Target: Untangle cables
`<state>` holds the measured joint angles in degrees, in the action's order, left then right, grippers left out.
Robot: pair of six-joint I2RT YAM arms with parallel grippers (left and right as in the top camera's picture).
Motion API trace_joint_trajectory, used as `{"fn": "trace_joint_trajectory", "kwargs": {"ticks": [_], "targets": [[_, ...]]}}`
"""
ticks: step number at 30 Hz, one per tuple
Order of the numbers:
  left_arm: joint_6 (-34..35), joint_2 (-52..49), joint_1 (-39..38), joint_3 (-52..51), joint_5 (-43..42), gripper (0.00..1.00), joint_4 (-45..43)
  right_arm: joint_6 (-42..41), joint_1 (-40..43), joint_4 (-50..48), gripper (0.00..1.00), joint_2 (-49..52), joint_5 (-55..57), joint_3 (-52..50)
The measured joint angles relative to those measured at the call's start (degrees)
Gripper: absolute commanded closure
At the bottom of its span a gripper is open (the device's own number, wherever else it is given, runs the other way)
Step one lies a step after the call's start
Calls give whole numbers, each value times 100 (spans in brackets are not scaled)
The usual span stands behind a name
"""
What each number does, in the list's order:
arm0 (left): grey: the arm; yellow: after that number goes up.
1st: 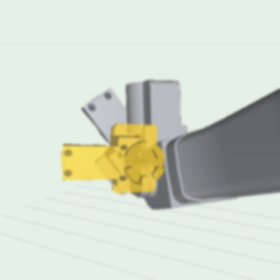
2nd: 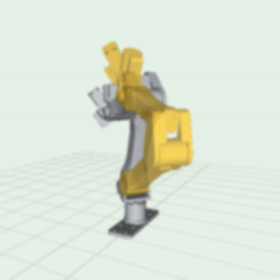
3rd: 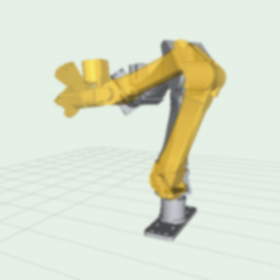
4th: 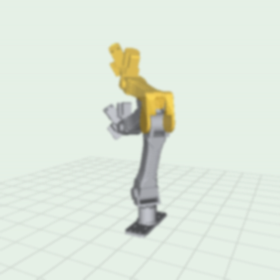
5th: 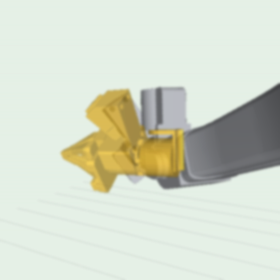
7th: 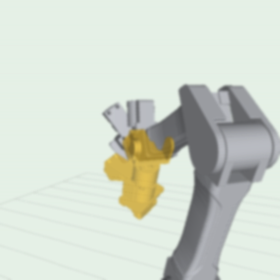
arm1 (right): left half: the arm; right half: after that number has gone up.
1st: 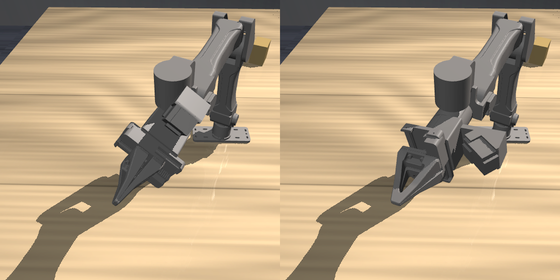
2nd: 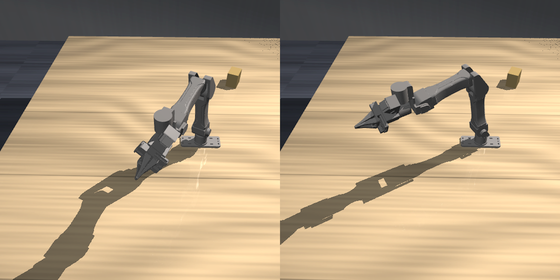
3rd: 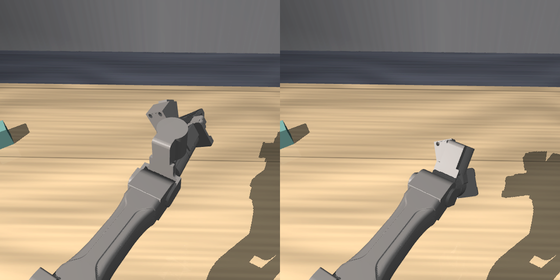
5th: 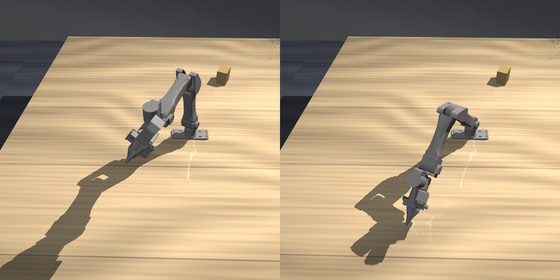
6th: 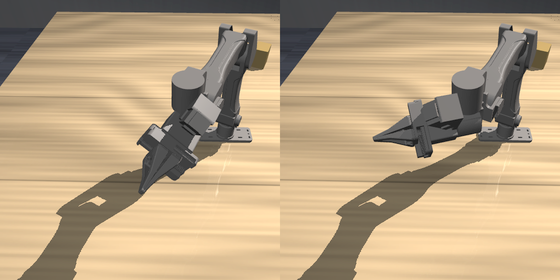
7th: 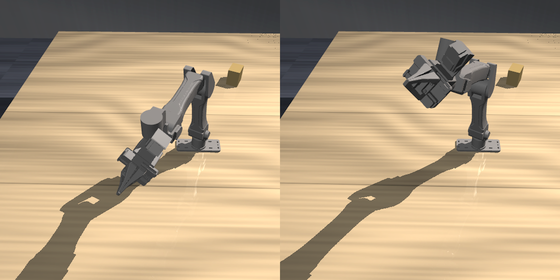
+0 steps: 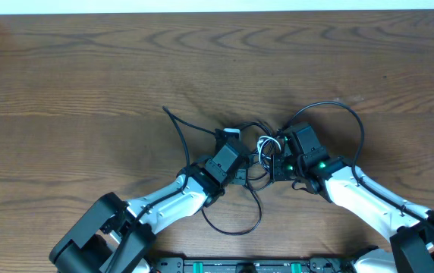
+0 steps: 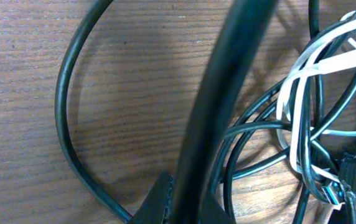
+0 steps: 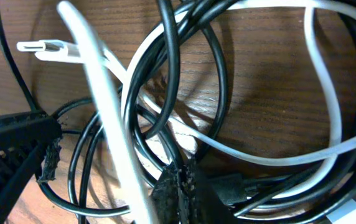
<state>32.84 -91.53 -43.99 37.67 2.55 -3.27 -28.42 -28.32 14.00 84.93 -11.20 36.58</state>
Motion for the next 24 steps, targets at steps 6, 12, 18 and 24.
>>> {"fn": "trace_joint_trajectory", "kwargs": {"ticks": [6,12,18,24], "targets": [[-2,0,0,0,0,92,0,9,0,28,90,0,-101,0],[0,0,0,0,0,92,0,-2,0,74,93,0,-129,0],[-2,0,0,0,0,92,0,-7,0,81,99,0,-140,0],[-2,0,0,0,0,92,2,-7,0,105,99,0,-142,0]]}}
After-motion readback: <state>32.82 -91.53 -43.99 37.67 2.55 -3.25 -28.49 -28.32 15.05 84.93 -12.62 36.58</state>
